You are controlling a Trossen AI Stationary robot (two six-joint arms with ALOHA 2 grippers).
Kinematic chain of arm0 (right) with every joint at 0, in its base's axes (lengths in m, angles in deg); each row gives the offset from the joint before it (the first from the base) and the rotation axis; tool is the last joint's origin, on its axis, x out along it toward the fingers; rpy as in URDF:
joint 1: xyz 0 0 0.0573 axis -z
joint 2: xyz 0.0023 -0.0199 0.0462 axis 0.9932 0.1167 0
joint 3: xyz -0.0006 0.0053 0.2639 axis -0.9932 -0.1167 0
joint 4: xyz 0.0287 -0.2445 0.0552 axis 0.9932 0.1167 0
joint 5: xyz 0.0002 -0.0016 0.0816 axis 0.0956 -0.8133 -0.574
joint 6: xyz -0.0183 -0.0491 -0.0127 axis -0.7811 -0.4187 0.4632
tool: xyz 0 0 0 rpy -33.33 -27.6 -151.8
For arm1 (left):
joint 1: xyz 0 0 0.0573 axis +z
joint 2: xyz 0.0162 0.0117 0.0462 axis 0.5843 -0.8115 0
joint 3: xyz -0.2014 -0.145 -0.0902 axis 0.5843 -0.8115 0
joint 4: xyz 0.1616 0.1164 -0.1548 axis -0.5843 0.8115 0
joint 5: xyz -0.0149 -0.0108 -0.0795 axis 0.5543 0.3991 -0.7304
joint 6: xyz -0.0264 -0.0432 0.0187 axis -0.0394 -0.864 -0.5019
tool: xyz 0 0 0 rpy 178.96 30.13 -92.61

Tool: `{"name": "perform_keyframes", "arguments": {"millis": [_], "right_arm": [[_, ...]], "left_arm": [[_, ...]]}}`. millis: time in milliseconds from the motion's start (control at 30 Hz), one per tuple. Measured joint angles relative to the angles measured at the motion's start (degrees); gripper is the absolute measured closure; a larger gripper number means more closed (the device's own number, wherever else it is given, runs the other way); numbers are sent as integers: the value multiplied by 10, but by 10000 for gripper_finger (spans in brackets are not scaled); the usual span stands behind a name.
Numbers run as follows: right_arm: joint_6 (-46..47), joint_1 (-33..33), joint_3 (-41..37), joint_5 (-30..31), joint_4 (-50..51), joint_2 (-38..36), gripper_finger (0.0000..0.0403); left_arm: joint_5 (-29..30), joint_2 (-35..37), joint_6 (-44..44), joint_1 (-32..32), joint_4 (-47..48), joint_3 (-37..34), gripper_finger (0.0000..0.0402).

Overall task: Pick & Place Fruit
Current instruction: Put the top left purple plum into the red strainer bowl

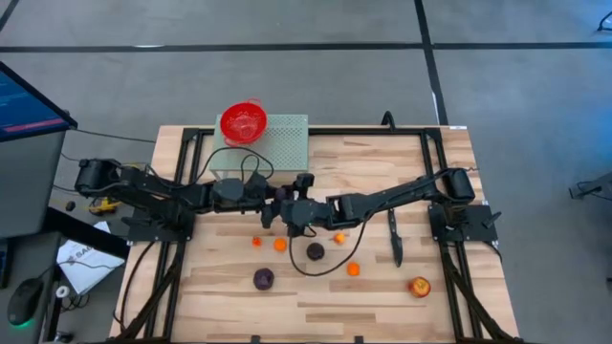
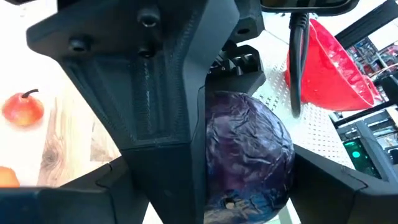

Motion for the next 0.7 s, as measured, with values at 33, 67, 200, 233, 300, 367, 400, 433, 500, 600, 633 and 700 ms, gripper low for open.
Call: {"name": "perform_keyframes", "arguments": {"millis": [33, 67, 200, 233, 300, 367, 400, 433, 500, 600, 633, 700], "right_arm": [[2, -1, 0, 2, 8, -2, 77], [4, -2, 0, 2, 20, -5, 67], [40, -3, 0, 2, 65, -12, 23], [57, -3, -1, 2, 91, -16, 15], [95, -1, -1, 2, 123, -20, 7], [134, 0, 0, 15, 173, -21, 8], [151, 0, -1, 25, 201, -21, 11], [168, 0, -2, 35, 229, -21, 14], [197, 0, -10, 56, 248, -23, 21], [226, -4, -32, 67, 254, -23, 29], [230, -6, -36, 67, 253, -22, 31], [234, -9, -43, 69, 233, -23, 35]], "left_arm": [[2, 0, -2, 0, -2, 0, 134], [2, 0, -4, 0, -5, 0, 132], [4, 1, -17, 0, -5, 0, 128], [5, 1, -17, 0, -6, 0, 129], [8, 6, -20, 2, -5, 0, 131], [2, 24, -22, 6, 0, 0, 132], [-3, 35, -22, 10, 2, 1, 132], [-9, 55, -22, 15, 19, 0, 132], [-18, 98, -22, 29, 40, 0, 129], [-42, 180, -22, 75, 120, 2, 128], [-53, 204, -22, 97, 159, 10, 128], [-77, 246, -17, 148, 252, 39, 131]]}}
